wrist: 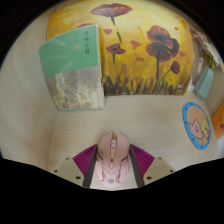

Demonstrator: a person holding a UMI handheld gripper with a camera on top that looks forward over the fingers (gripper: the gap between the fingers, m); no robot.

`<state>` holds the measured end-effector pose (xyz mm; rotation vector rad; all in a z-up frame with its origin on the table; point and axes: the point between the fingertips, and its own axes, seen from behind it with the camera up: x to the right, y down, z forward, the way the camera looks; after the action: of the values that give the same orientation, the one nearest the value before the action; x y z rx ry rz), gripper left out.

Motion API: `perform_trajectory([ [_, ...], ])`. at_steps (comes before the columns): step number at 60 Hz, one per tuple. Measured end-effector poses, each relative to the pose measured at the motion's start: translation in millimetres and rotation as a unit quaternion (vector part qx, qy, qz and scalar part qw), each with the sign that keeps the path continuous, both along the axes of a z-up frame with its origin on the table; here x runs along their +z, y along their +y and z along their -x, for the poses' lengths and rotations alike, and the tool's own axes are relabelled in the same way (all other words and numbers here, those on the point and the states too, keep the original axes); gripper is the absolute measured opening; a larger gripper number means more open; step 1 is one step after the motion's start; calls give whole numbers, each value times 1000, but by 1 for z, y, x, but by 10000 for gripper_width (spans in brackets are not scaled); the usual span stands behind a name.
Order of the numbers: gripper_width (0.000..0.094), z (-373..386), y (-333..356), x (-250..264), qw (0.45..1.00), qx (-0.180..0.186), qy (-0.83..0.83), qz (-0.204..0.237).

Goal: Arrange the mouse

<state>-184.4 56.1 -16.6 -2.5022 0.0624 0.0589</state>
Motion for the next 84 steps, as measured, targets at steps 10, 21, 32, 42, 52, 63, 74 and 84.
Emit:
perform_trajectory([
  [10,465,-3,-1,-3,1000,-6,-19,1],
  [21,372,-6,-8,2,998,39,-11,39],
  [32,375,-92,19,150,993,58,-62,-80],
  [42,373,-215,45,245,982,25,-77,-171],
  [52,370,-323,49,213,983,8,-99,-152],
  [63,371,-362,49,102,994,11,-66,-84],
  [74,369,-347,44,29,998,40,-43,-26],
  [84,382,-341,35,3,999,37,-34,-3],
])
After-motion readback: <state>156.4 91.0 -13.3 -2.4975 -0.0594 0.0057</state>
